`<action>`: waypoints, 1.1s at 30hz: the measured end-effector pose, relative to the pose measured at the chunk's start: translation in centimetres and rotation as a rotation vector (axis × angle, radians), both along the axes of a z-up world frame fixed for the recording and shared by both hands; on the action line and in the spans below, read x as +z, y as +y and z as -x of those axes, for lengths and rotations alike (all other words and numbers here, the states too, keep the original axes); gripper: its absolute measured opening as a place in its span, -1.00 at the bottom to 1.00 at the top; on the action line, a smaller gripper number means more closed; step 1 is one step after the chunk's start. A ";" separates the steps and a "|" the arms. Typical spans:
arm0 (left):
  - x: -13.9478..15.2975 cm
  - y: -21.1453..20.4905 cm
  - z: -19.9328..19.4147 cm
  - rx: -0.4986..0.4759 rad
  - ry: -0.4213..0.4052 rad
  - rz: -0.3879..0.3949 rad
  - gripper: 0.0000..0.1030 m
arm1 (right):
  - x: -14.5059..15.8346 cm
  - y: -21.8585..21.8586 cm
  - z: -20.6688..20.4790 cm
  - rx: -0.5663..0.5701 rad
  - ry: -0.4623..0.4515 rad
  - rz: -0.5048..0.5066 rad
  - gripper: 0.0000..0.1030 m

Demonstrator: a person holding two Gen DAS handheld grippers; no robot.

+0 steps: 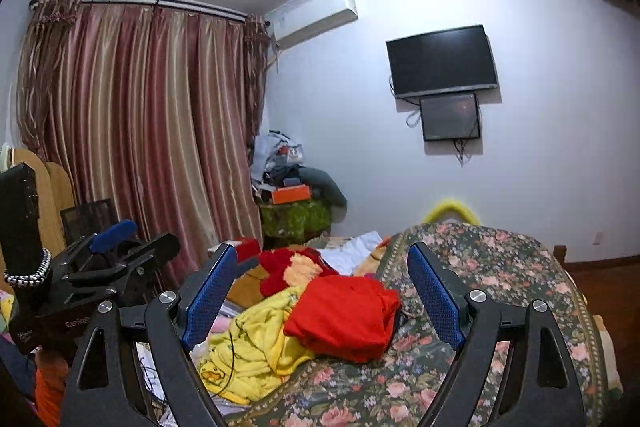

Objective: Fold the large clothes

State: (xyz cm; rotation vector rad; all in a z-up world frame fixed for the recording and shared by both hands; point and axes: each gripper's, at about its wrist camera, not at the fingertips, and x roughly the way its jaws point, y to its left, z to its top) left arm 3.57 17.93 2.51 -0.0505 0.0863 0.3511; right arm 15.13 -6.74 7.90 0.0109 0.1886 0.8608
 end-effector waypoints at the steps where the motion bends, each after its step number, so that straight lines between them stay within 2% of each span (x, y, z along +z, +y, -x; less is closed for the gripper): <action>1: -0.1 0.1 0.0 -0.002 0.001 0.007 0.99 | -0.1 -0.1 0.2 -0.008 0.003 0.009 0.67; 2: -0.2 0.1 0.1 -0.006 0.005 0.015 0.99 | -0.2 -0.2 0.3 -0.017 0.007 0.013 0.71; 4: -0.3 0.2 0.2 -0.010 0.012 0.029 0.99 | -0.2 -0.3 0.1 -0.033 0.009 0.014 0.92; 8: -0.6 0.6 0.1 -0.004 0.027 0.049 0.99 | -0.3 -0.4 0.3 -0.065 0.000 0.021 1.00; 15: -1.1 0.8 0.1 -0.011 0.035 0.076 0.99 | -0.7 -0.3 -0.6 -0.088 0.019 0.049 1.00; 33: -1.6 0.9 -0.6 -0.016 0.063 0.076 0.99 | -1.0 -0.4 -1.1 -0.090 0.036 0.040 1.00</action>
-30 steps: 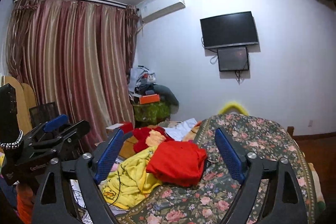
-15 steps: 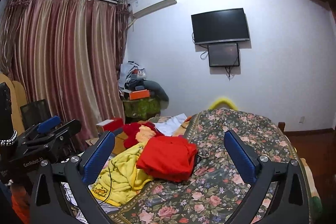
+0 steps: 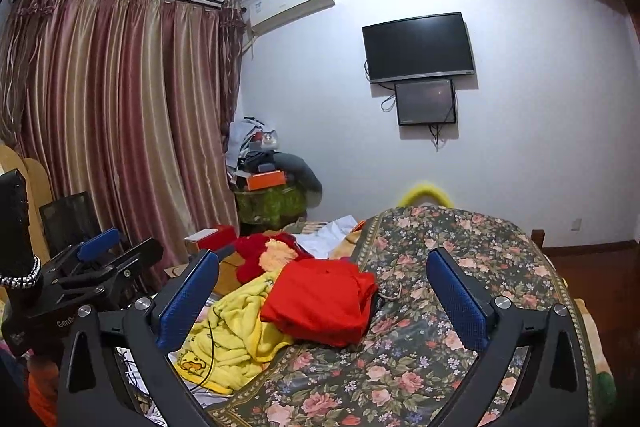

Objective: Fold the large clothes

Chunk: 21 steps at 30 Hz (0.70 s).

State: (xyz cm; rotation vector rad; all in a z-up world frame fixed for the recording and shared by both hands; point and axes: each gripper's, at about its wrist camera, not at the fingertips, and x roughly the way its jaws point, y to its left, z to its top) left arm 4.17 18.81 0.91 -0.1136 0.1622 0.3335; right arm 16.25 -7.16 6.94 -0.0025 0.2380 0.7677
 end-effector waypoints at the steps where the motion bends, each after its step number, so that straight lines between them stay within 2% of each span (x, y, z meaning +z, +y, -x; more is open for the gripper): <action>1: 0.0 0.0 0.0 -0.001 0.000 0.001 0.99 | 0.0 0.0 0.0 0.000 -0.001 0.000 1.00; 21: -0.1 -0.4 -0.4 -0.042 0.007 0.015 0.99 | -0.2 -0.4 -0.4 -0.013 0.008 0.000 1.00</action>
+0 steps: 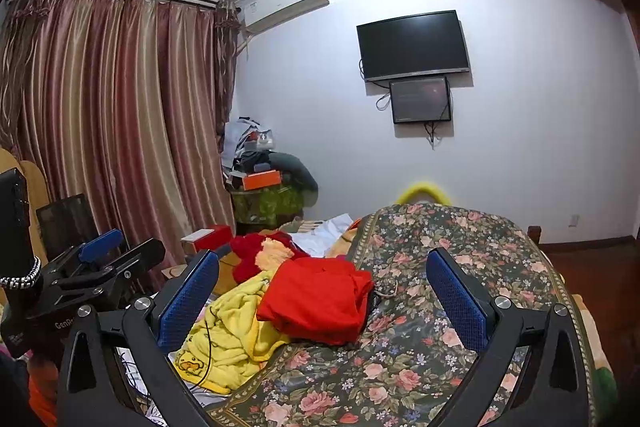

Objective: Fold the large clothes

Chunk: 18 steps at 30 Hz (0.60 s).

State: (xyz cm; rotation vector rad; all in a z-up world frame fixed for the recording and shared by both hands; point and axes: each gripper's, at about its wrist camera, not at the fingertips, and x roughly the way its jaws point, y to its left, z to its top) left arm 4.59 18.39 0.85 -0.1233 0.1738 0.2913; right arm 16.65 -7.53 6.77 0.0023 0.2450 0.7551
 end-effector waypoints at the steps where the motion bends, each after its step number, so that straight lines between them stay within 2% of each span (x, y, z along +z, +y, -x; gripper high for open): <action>1: 0.0 0.1 -0.1 -0.009 0.004 0.004 0.99 | 0.0 0.0 0.0 0.000 0.001 0.000 1.00; 18: -0.4 -0.1 -0.6 -0.037 0.017 0.002 0.99 | -0.4 0.8 -0.2 -0.020 0.023 -0.003 1.00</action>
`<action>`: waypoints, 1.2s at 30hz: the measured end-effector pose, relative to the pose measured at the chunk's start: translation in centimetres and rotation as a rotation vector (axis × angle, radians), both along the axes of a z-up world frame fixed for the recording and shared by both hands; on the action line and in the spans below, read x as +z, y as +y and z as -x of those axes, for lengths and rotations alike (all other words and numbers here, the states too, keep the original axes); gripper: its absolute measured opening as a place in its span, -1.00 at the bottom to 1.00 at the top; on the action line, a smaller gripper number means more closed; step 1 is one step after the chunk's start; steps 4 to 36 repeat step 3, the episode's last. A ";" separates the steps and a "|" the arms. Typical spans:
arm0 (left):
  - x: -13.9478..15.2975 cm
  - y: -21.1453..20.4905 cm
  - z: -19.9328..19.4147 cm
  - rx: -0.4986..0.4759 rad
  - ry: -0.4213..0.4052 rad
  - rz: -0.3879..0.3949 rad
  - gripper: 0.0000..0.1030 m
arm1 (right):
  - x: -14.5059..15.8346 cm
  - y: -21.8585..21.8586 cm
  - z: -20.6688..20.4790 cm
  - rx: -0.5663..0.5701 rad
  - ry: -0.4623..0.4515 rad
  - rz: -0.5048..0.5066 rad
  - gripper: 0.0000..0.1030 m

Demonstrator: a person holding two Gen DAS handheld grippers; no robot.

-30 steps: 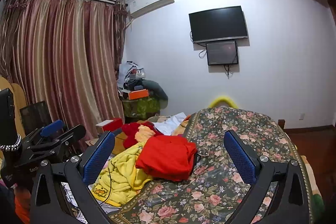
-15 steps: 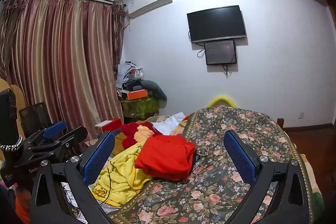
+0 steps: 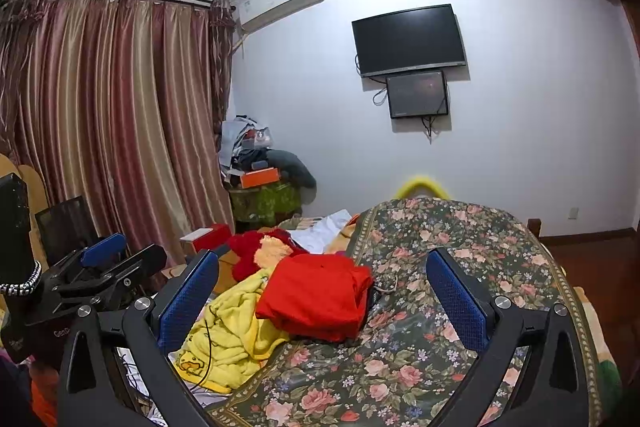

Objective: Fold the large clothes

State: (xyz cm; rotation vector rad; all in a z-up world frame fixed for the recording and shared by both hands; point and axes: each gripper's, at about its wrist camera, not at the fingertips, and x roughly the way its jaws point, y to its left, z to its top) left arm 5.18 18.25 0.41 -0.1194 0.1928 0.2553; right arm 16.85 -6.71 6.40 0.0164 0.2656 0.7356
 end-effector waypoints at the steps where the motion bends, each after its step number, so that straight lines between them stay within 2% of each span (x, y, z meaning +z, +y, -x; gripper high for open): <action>1: 0.0 0.0 0.0 0.003 0.000 0.000 0.99 | 0.0 0.1 0.0 -0.001 0.001 0.000 1.00; 36: -0.1 0.0 -0.2 0.005 0.005 -0.001 0.99 | -0.1 0.2 -0.1 -0.002 0.003 0.002 1.00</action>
